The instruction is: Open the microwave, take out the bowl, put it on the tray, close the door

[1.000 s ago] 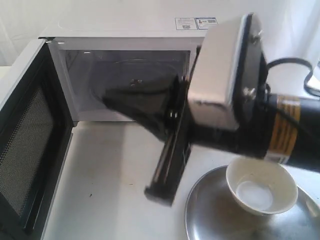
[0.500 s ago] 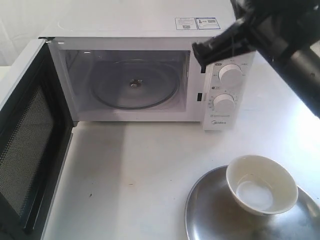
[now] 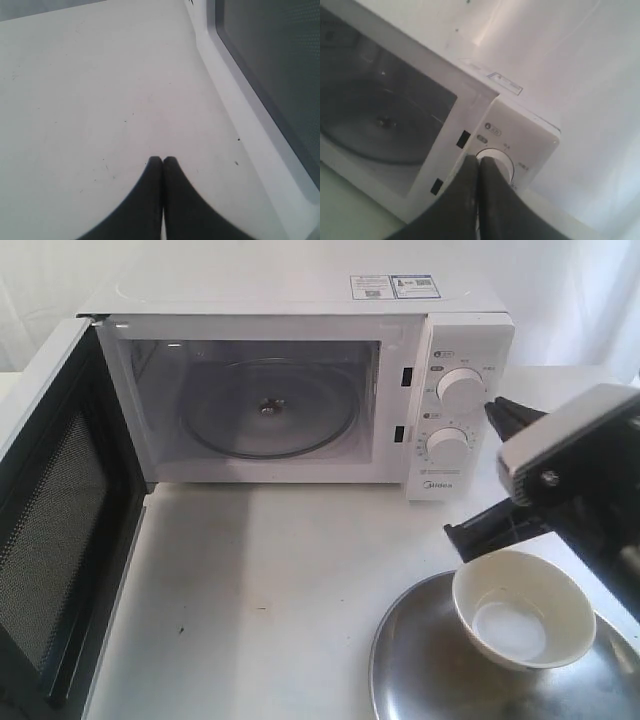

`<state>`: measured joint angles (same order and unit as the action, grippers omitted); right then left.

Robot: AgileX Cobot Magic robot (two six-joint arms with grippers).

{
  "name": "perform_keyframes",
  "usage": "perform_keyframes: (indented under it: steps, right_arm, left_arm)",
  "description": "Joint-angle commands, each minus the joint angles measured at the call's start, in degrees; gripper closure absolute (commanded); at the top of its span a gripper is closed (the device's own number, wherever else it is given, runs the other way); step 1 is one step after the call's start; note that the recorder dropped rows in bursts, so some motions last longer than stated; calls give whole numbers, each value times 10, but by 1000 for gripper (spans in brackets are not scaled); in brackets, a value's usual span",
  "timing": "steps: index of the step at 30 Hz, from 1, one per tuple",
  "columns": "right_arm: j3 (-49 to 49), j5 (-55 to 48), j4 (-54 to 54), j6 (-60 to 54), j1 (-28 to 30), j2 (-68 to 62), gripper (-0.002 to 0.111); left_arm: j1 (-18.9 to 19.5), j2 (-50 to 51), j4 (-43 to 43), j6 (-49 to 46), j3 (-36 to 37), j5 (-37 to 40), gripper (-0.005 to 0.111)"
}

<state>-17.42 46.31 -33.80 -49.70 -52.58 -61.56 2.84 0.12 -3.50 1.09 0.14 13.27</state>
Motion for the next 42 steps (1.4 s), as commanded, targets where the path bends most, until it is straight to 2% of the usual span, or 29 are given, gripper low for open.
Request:
perform_keyframes:
  steps: [1,3,5,8,11,14,19,21,24,28,31,37,42]
  right_arm:
    - [50,56,87,99,-1,86,108]
    - [66,49,122,123,-1,141,108]
    - [74,5,175,207,-1,195,108]
    - [73,-72,400,399,-1,235,108]
    - [72,-88,584,515,-1,237,108]
    - [72,-88,572,511,-1,237,108]
    - [77,-60,321,391,-1,237,108]
    - [72,-36,312,403,-1,229,108]
    - [32,-30,412,486,-1,184,108]
    - [-98,-30,579,582,-1,43,108]
    - [-233,-2,647,610,-9,-89,108]
    - [-496,58,668,515,-87,-339,108]
    - [-712,-27,639,433,-163,-489,108]
  left_arm:
    - [-1,-1,1,1,-1,1,107]
    - [-1,-1,1,1,-1,1,107]
    - [-1,-1,1,1,-1,1,107]
    - [-1,-1,1,1,-1,1,107]
    - [-1,-1,1,1,-1,1,107]
    - [-1,-1,1,1,-1,1,107]
    - [-1,-1,1,1,-1,1,107]
    - [-1,-1,1,1,-1,1,107]
    - [-1,-1,1,1,-1,1,107]
    - [-1,-1,1,1,-1,1,107]
    - [-1,-1,1,1,-1,1,107]
    - [-1,-1,1,1,-1,1,107]
    - [-1,-1,1,1,-1,1,107]
